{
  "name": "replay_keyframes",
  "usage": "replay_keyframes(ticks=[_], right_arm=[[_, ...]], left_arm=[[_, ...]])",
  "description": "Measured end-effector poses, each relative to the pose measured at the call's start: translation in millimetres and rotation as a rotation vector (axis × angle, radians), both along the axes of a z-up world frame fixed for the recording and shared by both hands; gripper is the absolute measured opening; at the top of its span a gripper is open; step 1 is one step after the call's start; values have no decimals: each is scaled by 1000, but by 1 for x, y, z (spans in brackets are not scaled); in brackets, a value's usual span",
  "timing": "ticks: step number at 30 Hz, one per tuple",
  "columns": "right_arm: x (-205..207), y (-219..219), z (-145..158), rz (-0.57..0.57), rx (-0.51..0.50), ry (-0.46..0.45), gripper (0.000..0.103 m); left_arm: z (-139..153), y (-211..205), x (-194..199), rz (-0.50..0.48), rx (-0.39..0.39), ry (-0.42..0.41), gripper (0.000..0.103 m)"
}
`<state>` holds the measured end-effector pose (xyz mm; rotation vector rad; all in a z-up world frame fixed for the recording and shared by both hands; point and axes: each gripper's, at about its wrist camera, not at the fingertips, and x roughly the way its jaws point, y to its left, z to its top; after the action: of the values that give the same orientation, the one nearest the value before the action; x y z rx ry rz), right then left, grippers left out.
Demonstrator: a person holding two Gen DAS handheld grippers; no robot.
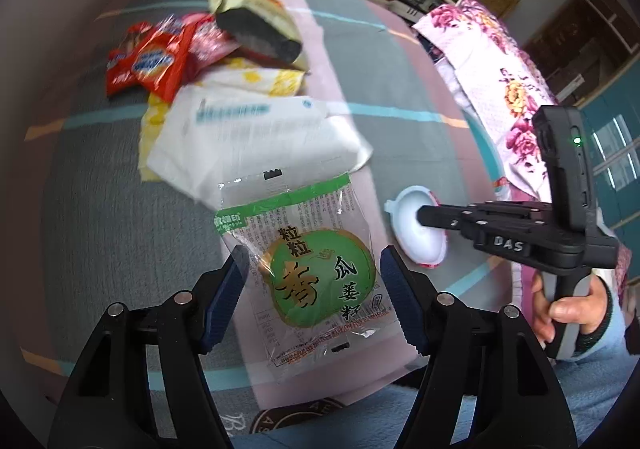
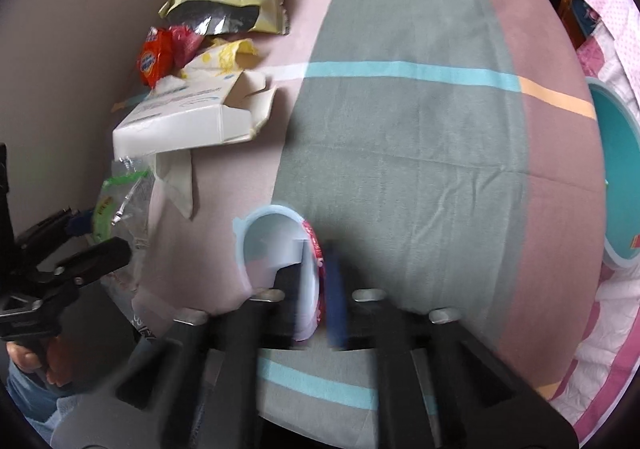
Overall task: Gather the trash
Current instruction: 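Carry the seed bag and white cup over the teal bin and open both grippers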
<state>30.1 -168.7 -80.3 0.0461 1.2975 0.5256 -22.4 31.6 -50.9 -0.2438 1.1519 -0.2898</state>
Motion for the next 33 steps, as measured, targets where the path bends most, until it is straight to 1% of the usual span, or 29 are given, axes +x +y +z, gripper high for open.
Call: replay_keyframes(ticks=[4,9,10,16,17,19,20,23,24,29,33], right_arm=[[2,-20,16,-59,29,-42,4],[7,-56,35,-149,64,-84,4],[8,-63,37,-165,68,-91,4],[19,-120,61,-294,81,-159,4],[21,-138,67,-338,89,-178,4],[23,-155,73,-380,97,-196,4],[24,-175,78,-422,101,-212,4],[27,-201,83,-485,96,-235,4],[28,-217,85,-521,95,-246,4],[28,-269,83,-631,97,-256,4],[32,-294,74,-672,97,-238,4]], left_arm=[[16,-9,3,-37,-20,-38,69],[30,-34,20,-74,-4,-82,69],[33,-42,25,-86,12,-96,69],[39,-84,58,-153,35,-122,69],[41,-94,64,-168,36,-128,69],[45,-114,76,-201,41,-137,69],[46,-122,81,-215,45,-142,69],[49,-153,96,-271,57,-155,69],[49,-163,101,-288,60,-158,69],[45,-221,123,-371,65,-156,69],[33,-269,135,-437,83,-141,69]])
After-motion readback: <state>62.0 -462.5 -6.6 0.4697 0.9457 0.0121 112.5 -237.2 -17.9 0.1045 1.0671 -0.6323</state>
